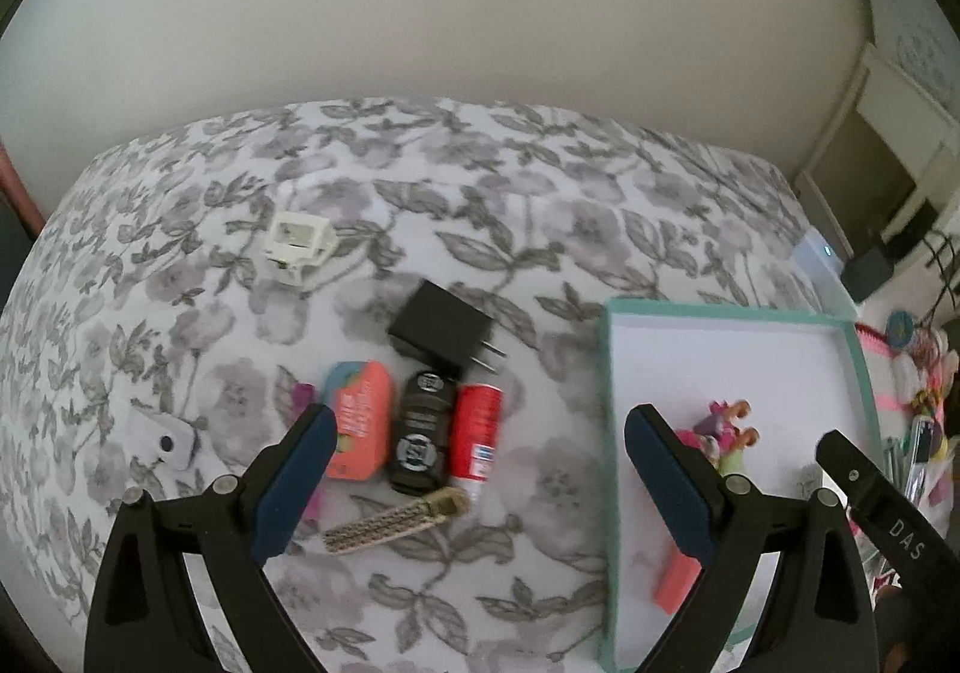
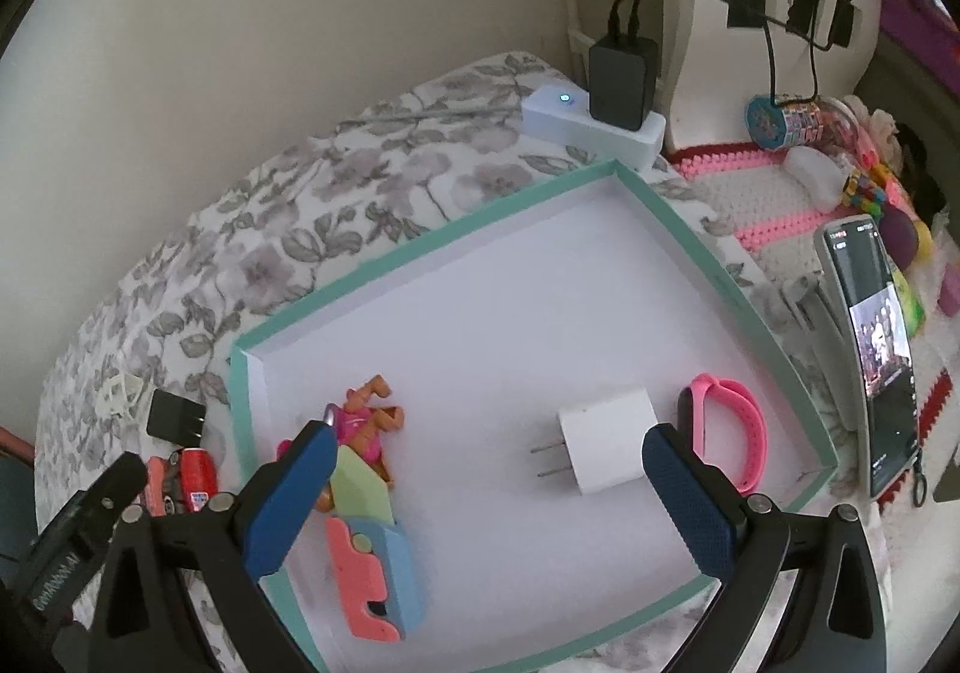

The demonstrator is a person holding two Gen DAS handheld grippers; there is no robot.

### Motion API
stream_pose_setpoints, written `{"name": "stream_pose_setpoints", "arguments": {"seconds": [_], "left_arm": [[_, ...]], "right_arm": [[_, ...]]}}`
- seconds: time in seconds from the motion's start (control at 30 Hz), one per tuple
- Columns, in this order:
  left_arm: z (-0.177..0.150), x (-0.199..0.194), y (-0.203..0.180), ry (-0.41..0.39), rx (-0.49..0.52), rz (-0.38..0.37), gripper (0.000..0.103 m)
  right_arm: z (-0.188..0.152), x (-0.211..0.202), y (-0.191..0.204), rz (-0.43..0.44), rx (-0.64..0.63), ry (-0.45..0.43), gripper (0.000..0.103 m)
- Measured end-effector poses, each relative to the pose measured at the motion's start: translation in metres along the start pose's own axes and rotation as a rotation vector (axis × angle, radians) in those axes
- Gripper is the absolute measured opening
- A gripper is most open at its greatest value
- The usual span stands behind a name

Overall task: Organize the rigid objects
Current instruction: 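Move the left gripper to the white watch while the right gripper approaches the gold bar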

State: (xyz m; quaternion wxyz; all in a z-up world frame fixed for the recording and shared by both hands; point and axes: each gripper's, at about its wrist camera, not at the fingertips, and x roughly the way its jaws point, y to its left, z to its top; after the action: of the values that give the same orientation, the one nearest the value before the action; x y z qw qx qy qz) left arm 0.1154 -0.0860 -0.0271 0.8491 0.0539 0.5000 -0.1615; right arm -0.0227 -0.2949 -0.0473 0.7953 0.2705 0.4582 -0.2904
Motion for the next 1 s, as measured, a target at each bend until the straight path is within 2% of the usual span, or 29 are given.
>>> {"name": "stream_pose_setpoints", "arguments": {"seconds": [0.2, 0.4, 0.5, 0.73, 1.0], "left_arm": [[0.007, -0.005, 0.038, -0.033, -0.059, 0.035, 0.097], [0.016, -0.014, 0.09, -0.067, -0.147, 0.108, 0.097], [0.017, -0.015, 0.116, -0.06, -0.193, 0.139, 0.097], [0.009, -0.012, 0.171, -0.021, -0.291, 0.222, 0.097], [-0.007, 0.009, 0.22, 0.07, -0.358, 0.261, 0.097]], "right_arm": [[0.002, -0.005, 0.012, 0.004, -0.013, -0.032, 0.103], [0.004, -0.016, 0.047, 0.084, -0.109, -0.081, 0.103], [0.002, -0.021, 0.07, 0.123, -0.167, -0.102, 0.103], [-0.014, -0.009, 0.125, 0.232, -0.266, -0.027, 0.103], [-0.048, 0.0, 0.18, 0.282, -0.425, 0.032, 0.103]]}}
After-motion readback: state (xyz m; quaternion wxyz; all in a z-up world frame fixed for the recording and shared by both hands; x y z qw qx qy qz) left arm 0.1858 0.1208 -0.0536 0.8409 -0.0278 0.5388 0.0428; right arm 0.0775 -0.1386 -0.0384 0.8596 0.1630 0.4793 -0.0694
